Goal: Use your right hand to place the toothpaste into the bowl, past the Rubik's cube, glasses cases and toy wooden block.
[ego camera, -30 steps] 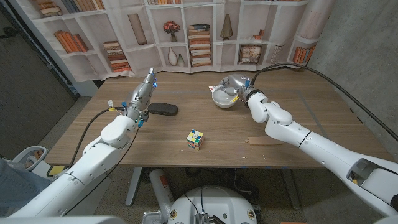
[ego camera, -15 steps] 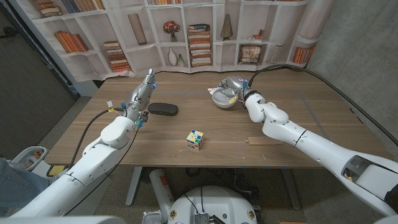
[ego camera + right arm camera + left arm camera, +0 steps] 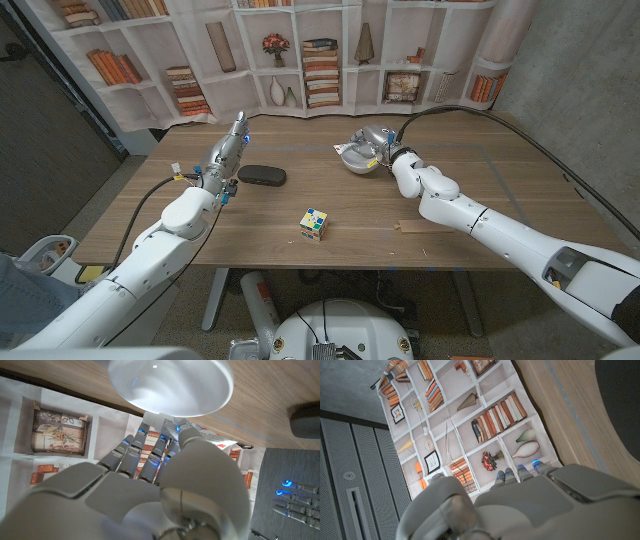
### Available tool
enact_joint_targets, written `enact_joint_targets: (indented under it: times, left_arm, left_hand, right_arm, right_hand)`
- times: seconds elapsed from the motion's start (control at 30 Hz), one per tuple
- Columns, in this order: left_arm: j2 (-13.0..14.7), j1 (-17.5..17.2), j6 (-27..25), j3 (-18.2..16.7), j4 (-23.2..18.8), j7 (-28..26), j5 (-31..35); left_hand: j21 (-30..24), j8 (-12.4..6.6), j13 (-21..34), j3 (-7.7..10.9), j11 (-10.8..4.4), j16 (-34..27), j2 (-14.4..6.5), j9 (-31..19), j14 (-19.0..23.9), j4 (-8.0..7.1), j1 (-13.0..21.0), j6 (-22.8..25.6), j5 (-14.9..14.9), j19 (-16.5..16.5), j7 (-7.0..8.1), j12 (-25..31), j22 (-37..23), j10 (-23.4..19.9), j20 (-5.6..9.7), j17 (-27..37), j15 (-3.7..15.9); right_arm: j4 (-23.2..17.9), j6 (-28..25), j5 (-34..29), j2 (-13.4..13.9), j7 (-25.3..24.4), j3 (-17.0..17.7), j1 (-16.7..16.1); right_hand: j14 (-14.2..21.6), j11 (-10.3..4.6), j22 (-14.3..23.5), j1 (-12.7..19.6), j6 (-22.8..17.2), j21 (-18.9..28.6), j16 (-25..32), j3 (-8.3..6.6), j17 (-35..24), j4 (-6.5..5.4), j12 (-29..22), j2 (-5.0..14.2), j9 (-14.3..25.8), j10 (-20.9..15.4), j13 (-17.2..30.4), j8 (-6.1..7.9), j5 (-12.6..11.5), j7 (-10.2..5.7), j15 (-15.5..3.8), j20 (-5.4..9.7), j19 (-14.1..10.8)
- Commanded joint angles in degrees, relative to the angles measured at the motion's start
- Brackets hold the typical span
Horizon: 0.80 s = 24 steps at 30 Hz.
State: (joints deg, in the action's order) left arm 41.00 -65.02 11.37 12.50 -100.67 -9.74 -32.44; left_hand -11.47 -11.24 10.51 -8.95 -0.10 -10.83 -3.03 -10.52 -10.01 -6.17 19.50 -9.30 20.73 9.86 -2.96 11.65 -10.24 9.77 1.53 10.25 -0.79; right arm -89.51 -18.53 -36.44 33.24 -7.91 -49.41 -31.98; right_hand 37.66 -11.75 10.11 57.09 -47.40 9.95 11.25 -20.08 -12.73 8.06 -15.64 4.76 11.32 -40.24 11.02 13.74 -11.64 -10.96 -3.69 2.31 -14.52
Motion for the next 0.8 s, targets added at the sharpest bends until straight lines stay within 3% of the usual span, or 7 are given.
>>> enact_joint_targets:
  times: [0.03, 0.13, 0.47, 0.8]
  left_arm:
    - [-0.2, 0.9, -0.9, 0.6, 0.8, 0.2, -0.2]
    - [-0.3, 1.5, -1.1, 1.0, 1.4, 0.5, -0.2]
    - [-1.0, 3.3, -1.0, 2.0, 3.2, 1.3, -0.4]
    - [-1.1, 4.2, -1.2, 2.6, 4.0, 1.8, -0.6]
  left_hand:
    - [0.1, -0.06, 0.1, -0.49, -0.20, 0.1, -0.7, -0.2, -3.5, 0.07, 0.2, 0.1, 0.2, 11.5, 0.02, -0.1, -0.3, 0.4, -0.54, 0.2, 0.03]
    - [0.1, -0.06, 0.1, -0.52, -0.20, 0.1, -0.7, -0.2, -3.5, 0.07, 0.3, 0.1, 0.2, 11.5, -0.03, -0.1, -0.3, 0.4, -0.53, 0.2, 0.06]
    - [0.1, -0.05, 0.1, -0.64, -0.16, 0.1, -0.7, -0.2, -3.6, 0.07, 0.3, 0.1, 0.2, 11.6, -0.05, -0.1, -0.3, 0.4, -0.50, 0.2, 0.06]
    - [0.1, -0.05, 0.1, -0.78, -0.27, 0.1, -0.8, -0.2, -3.6, 0.06, 0.4, 0.1, 0.2, 11.7, 0.04, 0.0, -0.3, 0.3, -0.53, 0.2, 0.00]
  right_arm:
    - [1.8, -0.5, 0.7, -0.5, -0.6, -0.8, 0.3]
    - [2.4, -0.5, 1.0, -0.7, -0.6, -0.9, 0.4]
    - [3.9, -0.5, 1.4, -1.0, -0.8, -1.6, 1.2]
    - [3.9, -1.1, 2.3, -0.5, -0.7, -1.3, 1.2]
  right_hand:
    - [-0.6, -0.12, 0.1, 0.1, -0.6, -0.1, -0.2, -0.13, 0.2, -0.10, 0.4, -0.51, 0.3, -0.2, 0.1, -0.42, 0.1, -0.19, -8.12, 0.63, 1.3]
    - [-0.7, -0.14, 0.1, -0.1, -0.7, -0.1, -0.3, -0.08, 0.3, -0.15, 0.4, -0.64, 0.3, -0.2, 0.1, -0.44, 0.1, -0.20, -8.00, 0.45, 1.6]
    - [-3.3, -0.40, 0.0, -0.3, -0.7, 0.7, -1.2, 0.01, 1.1, -0.07, 0.6, -1.39, 0.3, -0.3, 0.2, -0.68, 0.0, -0.16, -4.69, -0.08, 1.2]
    - [-4.3, -0.43, 0.0, -0.6, -0.2, 0.9, -1.3, 0.00, 1.4, -0.19, 0.9, -1.45, 0.4, 0.1, 0.2, -1.02, -0.1, -0.16, -3.79, -0.49, 1.1]
